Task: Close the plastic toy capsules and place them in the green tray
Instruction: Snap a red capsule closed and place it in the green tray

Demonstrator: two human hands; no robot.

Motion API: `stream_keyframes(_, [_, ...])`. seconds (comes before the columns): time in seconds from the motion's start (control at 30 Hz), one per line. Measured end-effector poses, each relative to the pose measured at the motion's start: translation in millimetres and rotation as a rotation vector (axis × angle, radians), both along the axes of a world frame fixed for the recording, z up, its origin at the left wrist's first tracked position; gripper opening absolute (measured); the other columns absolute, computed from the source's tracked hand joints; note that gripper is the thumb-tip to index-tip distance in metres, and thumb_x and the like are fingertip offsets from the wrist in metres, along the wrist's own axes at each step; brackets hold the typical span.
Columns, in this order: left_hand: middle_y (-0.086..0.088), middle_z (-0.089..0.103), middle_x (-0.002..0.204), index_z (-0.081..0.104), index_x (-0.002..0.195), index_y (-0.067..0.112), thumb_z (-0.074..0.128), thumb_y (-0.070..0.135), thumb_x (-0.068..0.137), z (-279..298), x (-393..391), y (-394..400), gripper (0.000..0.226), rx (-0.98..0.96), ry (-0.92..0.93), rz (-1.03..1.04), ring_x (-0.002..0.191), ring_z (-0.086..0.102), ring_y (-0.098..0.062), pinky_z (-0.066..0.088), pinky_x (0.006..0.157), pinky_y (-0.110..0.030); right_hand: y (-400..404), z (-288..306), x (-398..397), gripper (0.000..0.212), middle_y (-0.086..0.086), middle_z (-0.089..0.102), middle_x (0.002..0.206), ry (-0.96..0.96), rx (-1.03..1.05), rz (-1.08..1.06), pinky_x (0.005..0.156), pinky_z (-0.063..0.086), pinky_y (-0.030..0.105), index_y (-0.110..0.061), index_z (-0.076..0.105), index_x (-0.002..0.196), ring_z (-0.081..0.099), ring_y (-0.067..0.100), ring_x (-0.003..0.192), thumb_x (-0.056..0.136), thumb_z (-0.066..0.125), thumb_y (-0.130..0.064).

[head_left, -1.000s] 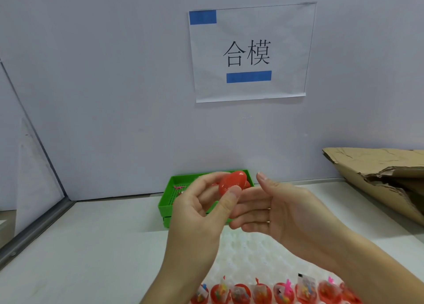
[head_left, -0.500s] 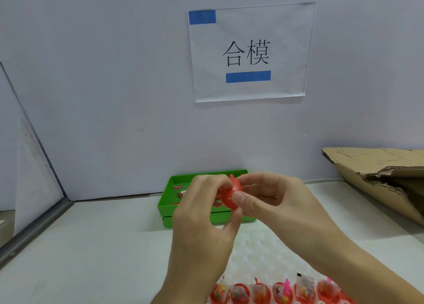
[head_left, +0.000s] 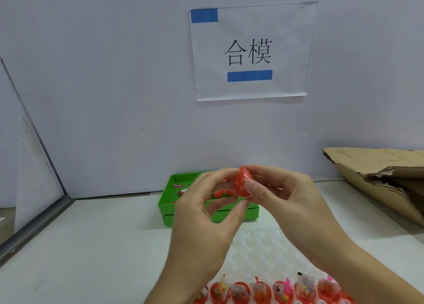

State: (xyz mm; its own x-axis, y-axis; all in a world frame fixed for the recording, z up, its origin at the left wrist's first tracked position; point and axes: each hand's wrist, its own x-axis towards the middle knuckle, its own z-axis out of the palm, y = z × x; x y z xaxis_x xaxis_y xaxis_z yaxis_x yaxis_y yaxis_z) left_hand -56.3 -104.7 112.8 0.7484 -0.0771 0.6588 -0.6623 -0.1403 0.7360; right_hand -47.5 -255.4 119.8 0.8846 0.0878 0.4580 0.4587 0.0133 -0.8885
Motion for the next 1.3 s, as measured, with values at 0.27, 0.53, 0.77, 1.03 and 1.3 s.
stream_keyframes(0.27, [0.013, 0.067, 0.103, 0.069, 0.108, 0.03, 0.079, 0.011, 0.08, 1.7, -1.3, 1.0, 0.035, 0.111, -0.063, 0.164, 0.1, 0.067, -0.009, 0.055, 0.077, -0.015, 1.7, -0.4, -2.7, 0.024, -0.01, 0.078, 0.095, -0.007, -0.017, 0.038, 0.077, 0.053, 0.011, -0.027, 0.076, 0.104, 0.073, 0.005, 0.091, 0.081, 0.068, -0.033])
stream_keyframes(0.53, [0.011, 0.075, 0.1, 0.065, 0.109, 0.022, 0.065, 0.003, 0.09, 2.5, -3.0, 0.2, 0.026, -0.034, 0.154, 0.015, 0.098, 0.071, -0.005, 0.052, 0.082, -0.012, 2.9, -1.6, -1.2, 0.025, -0.01, 0.077, 0.089, -0.078, -0.058, -0.095, 0.08, 0.056, 0.02, -0.029, 0.075, 0.1, 0.072, 0.008, 0.087, 0.088, 0.071, -0.008])
stream_keyframes(0.77, [-0.012, 0.077, 0.096, 0.063, 0.108, 0.003, 0.062, 0.026, 0.083, 5.7, -0.8, -4.2, 0.035, -0.372, 0.372, -0.182, 0.093, 0.074, -0.024, 0.059, 0.077, -0.025, 2.5, -0.5, -2.7, 0.03, -0.006, 0.074, 0.09, -0.192, -0.145, -0.112, 0.08, 0.057, 0.023, -0.026, 0.075, 0.106, 0.071, 0.014, 0.09, 0.087, 0.071, -0.003])
stream_keyframes(1.03, [-0.031, 0.067, 0.115, 0.072, 0.098, -0.008, 0.051, 0.018, 0.091, 11.0, -5.6, -4.8, 0.034, -0.968, 0.712, -0.565, 0.108, 0.068, -0.039, 0.06, 0.077, -0.033, -3.3, 8.5, -5.9, 0.028, -0.001, 0.078, 0.092, -0.161, 0.067, -0.075, 0.078, 0.054, 0.015, -0.019, 0.074, 0.105, 0.075, 0.013, 0.086, 0.091, 0.062, 0.003])
stream_keyframes(1.3, [-0.009, 0.076, 0.095, 0.075, 0.093, 0.019, 0.08, 0.019, 0.064, 0.9, 2.3, -3.8, 0.03, -0.489, 0.334, -0.046, 0.09, 0.072, -0.02, 0.057, 0.07, -0.019, -4.9, 5.8, -1.4, 0.018, -0.002, 0.074, 0.083, 0.057, -0.062, -0.108, 0.06, 0.059, 0.021, -0.026, 0.075, 0.097, 0.074, 0.01, 0.078, 0.093, 0.065, -0.012])
